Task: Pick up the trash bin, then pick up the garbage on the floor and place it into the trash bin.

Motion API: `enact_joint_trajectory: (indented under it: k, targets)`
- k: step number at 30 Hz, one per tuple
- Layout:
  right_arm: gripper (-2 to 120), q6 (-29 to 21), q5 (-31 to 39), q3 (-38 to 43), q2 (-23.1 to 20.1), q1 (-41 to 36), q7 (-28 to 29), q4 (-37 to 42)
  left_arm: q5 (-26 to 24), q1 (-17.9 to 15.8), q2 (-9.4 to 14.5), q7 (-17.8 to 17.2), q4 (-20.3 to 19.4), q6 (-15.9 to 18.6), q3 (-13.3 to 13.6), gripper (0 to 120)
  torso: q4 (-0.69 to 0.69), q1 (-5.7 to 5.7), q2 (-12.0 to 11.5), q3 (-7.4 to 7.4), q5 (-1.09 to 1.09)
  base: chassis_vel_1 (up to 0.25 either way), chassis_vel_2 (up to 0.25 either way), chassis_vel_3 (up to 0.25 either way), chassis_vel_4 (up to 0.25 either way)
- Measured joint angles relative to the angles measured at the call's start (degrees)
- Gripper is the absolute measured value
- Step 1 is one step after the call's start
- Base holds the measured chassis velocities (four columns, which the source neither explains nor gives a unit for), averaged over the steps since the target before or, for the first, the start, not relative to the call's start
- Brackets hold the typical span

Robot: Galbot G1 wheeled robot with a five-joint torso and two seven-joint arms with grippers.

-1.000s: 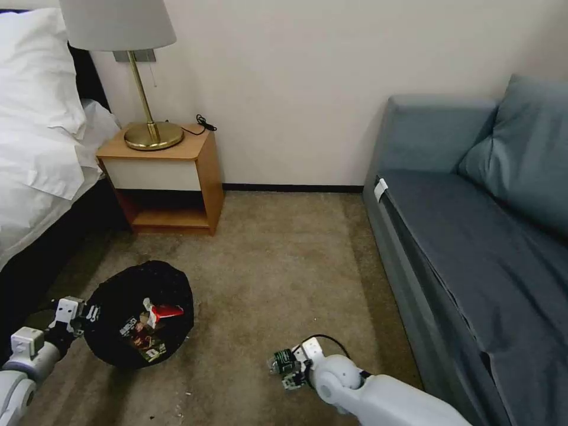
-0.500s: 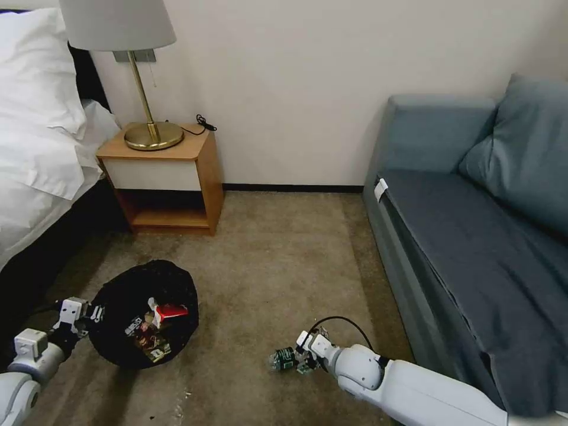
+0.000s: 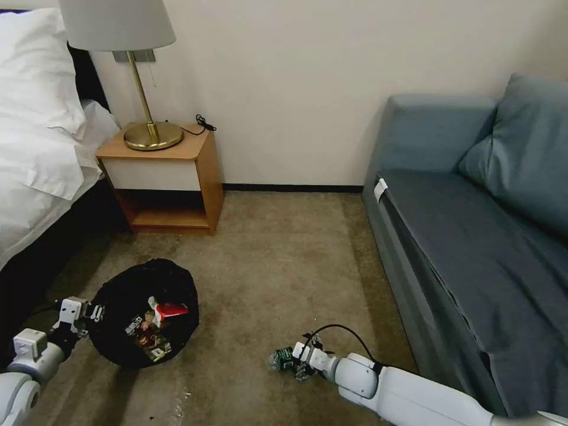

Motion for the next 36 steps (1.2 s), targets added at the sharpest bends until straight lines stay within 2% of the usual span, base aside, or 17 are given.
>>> enact_joint_trajectory:
  k: [3, 10, 13, 14, 16, 18, 19, 20, 23, 24, 27, 29, 33, 36]
  targets:
    - [100, 2.92, -0.69, -0.44, 2.81, 0.53, -1.58, -5.20, 0.08, -0.27, -0.48, 0.00, 0.28, 0.50, 0.19, 0, 0.00, 0.00, 0.00, 0.00, 0.01, 0.000, 0.000, 0.000, 0.000]
    - [98, 5.52, -0.95, -0.43, 5.42, 0.44, -3.89, -9.27, -0.11, -0.26, -0.55, 0.05, 0.54, 0.85, 0.20, 0, -0.01, 0.00, 0.00, 0.00, 0.01, 0.000, 0.000, 0.000, 0.000]
    - [85, 6.99, -0.93, -0.12, 6.27, 0.44, -5.20, -10.75, -0.03, -0.35, -0.74, 0.12, 0.80, 0.83, 0.22, 0, 0.00, 0.00, 0.00, 0.00, 0.01, 0.000, 0.000, 0.000, 0.000]
    - [85, 6.99, -0.93, -0.12, 6.27, 0.44, -5.20, -10.75, -0.03, -0.35, -0.74, 0.12, 0.80, 0.83, 0.22, 0, 0.00, 0.00, 0.00, 0.00, 0.01, 0.000, 0.000, 0.000, 0.000]
    - [73, 7.44, -0.93, 0.06, 6.27, 0.35, -5.36, -11.25, 0.01, -0.44, -0.75, 0.14, 0.87, 0.80, 0.27, 0, 0.00, 0.00, 0.00, 0.00, 0.01, 0.000, 0.000, 0.000, 0.000]
    - [70, 7.53, -0.93, 0.13, 6.22, 0.26, -5.36, -11.31, 0.01, -0.47, -0.75, 0.15, 0.87, 0.80, 0.27, 0, -0.01, 0.00, 0.00, 0.00, 0.01, 0.000, 0.000, 0.000, 0.000]
    - [63, 7.68, -0.92, 0.30, 6.01, 0.06, -5.34, -11.33, 0.02, -0.48, -0.75, 0.15, 0.87, 0.78, 0.28, 0, -0.01, 0.00, 0.00, 0.00, 0.01, 0.000, 0.000, 0.000, 0.000]
    - [63, 7.68, -0.92, 0.30, 6.01, 0.06, -5.34, -11.33, 0.02, -0.48, -0.75, 0.15, 0.87, 0.78, 0.28, 0, -0.01, 0.00, 0.00, 0.00, 0.01, 0.000, 0.000, 0.000, 0.000]
    - [50, 7.90, -0.92, 0.59, 5.74, -0.16, -5.07, -11.34, 0.03, -0.48, -0.75, 0.20, 0.87, 0.78, 0.30, 0, -0.01, 0.00, 0.00, 0.00, 0.01, 0.000, 0.000, 0.000, 0.000]
    - [50, 7.90, -0.92, 0.59, 5.74, -0.16, -5.07, -11.34, 0.03, -0.48, -0.75, 0.20, 0.87, 0.78, 0.30, 0, -0.01, 0.00, 0.00, 0.00, 0.01, 0.000, 0.000, 0.000, 0.000]
    - [34, 8.07, -0.94, 0.91, 5.75, -0.31, -4.70, -11.38, 0.07, -0.48, -0.75, 0.28, 0.87, 0.77, 0.34, 0, -0.01, 0.00, 0.00, 0.00, 0.01, 0.000, 0.000, 0.000, 0.000]
    - [33, 8.07, -0.94, 0.93, 5.75, -0.32, -4.67, -11.33, 0.07, -0.47, -0.76, 0.29, 0.87, 0.77, 0.35, 0, -0.01, 0.00, 0.01, 0.00, 0.01, 0.000, 0.000, 0.000, 0.000]
    - [22, 8.23, -0.93, 2.02, 5.57, -0.45, -3.77, -10.10, 0.10, -0.40, -0.86, 0.31, 0.76, 0.73, 0.39, 0, -0.01, 0.00, 0.00, 0.00, 0.01, 0.000, 0.000, 0.000, 0.000]
    - [22, 8.25, -0.93, 3.00, 5.29, -0.43, -3.65, -9.00, 0.09, -0.36, -0.87, 0.31, 0.67, 0.71, 0.39, 0, -0.01, 0.00, 0.00, 0.00, 0.01, 0.000, 0.000, 0.000, 0.000]
